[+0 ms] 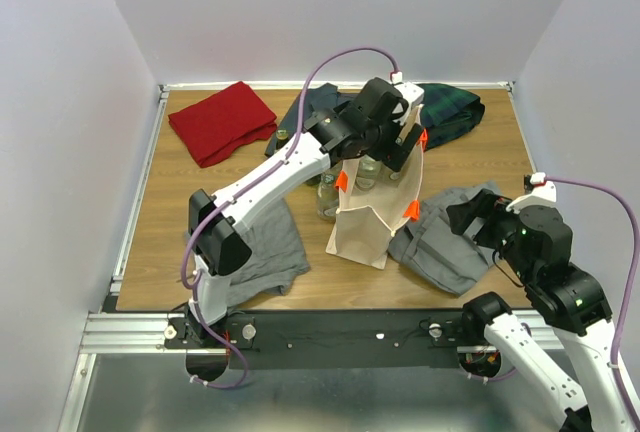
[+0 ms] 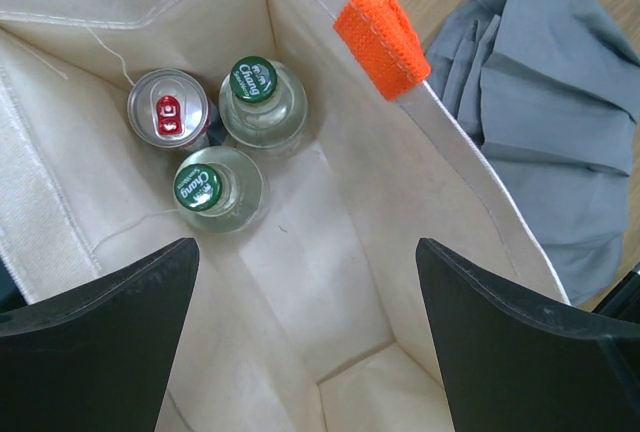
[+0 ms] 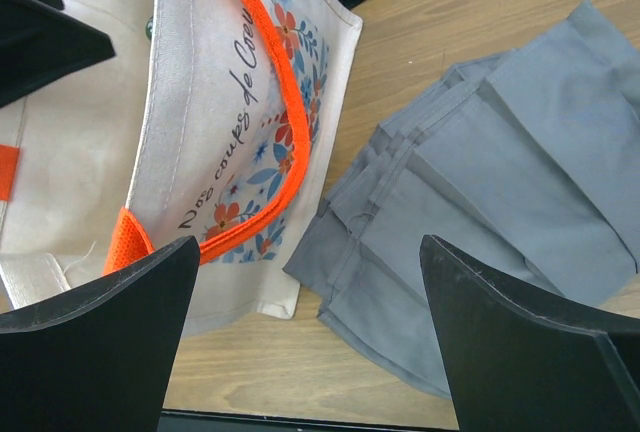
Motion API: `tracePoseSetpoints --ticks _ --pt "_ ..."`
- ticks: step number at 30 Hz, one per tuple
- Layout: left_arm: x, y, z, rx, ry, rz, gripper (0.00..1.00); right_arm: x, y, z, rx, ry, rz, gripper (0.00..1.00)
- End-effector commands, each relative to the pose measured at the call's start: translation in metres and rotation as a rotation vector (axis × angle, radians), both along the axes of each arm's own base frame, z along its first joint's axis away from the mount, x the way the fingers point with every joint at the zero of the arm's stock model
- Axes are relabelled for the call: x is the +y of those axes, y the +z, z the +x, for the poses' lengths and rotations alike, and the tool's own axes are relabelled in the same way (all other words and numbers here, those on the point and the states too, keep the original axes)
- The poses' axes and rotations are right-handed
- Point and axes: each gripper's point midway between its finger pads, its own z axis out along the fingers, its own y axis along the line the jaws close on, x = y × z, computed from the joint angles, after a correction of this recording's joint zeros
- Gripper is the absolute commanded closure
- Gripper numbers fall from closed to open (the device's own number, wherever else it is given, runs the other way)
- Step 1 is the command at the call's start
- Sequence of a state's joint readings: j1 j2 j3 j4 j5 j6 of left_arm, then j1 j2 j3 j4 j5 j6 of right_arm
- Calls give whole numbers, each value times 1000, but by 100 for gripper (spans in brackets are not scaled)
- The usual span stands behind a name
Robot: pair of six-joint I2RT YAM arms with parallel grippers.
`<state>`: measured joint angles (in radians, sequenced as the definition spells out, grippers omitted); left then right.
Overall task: Take the beverage out of the canvas bag
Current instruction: Take out the drink from the canvas bag.
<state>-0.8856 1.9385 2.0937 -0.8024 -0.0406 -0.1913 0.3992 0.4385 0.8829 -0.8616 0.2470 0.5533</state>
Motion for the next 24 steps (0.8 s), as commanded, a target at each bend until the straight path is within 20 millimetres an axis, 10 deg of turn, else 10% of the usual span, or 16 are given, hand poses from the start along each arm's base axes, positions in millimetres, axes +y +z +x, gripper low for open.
tracePoseSetpoints --ticks 1,24 --pt "-7 -20 9 17 4 26 1 -3 -1 3 -2 -28 -2 0" --pt "11 -52 56 96 108 11 5 2 -4 8 23 -5 -19 0"
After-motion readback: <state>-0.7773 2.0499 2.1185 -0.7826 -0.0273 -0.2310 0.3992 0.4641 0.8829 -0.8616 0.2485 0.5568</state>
